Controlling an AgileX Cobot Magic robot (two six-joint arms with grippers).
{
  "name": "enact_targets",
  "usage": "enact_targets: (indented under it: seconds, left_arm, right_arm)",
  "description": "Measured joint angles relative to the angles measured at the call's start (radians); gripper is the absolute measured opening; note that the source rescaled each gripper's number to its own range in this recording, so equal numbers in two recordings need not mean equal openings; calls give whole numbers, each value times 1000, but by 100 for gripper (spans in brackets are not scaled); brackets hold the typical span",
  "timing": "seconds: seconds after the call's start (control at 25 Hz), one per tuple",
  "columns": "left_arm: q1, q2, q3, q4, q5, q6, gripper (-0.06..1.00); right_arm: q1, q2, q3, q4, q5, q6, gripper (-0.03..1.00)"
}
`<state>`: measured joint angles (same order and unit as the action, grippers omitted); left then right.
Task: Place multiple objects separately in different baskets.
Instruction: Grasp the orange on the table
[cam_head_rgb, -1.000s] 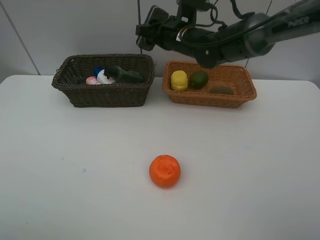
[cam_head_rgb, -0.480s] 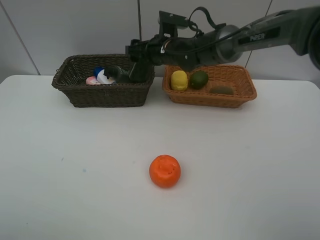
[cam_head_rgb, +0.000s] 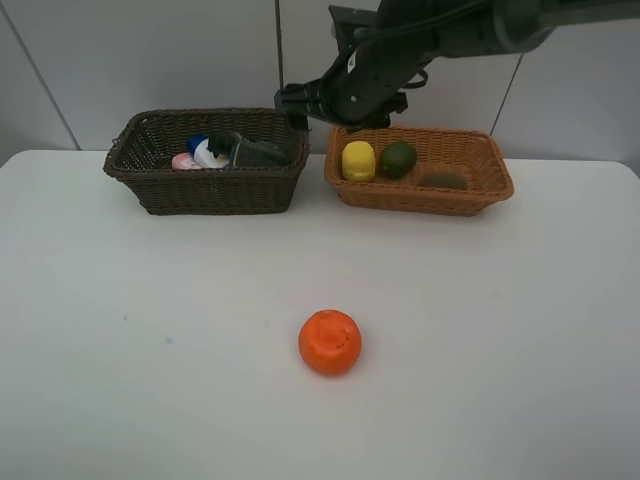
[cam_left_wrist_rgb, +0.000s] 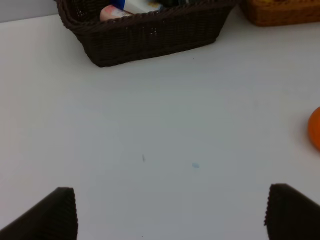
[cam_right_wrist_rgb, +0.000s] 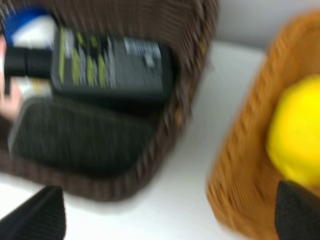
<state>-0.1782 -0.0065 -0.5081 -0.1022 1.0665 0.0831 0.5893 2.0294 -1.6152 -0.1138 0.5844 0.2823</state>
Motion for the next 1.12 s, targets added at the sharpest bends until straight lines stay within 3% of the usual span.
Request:
enact_targets:
  seconds: [0.28,0.36,0.64,0.92,1.12]
  left_arm:
    - [0,0,0,0,0,0,98]
    - [0,0,0,0,0,0,98]
    - [0,0,0,0,0,0,98]
    - [0,0,0,0,0,0,98]
    - [0,0,0,0,0,0,98]
  right_arm:
    - [0,-116,-5,25,530,-51,100]
    - [0,-115,-6,49,606,-72,100]
    - [25,-127,97,239,631,-160,100]
    - [161,-127,228,260,629,-169,100]
    - [232,-127,301,266,539,-169,100]
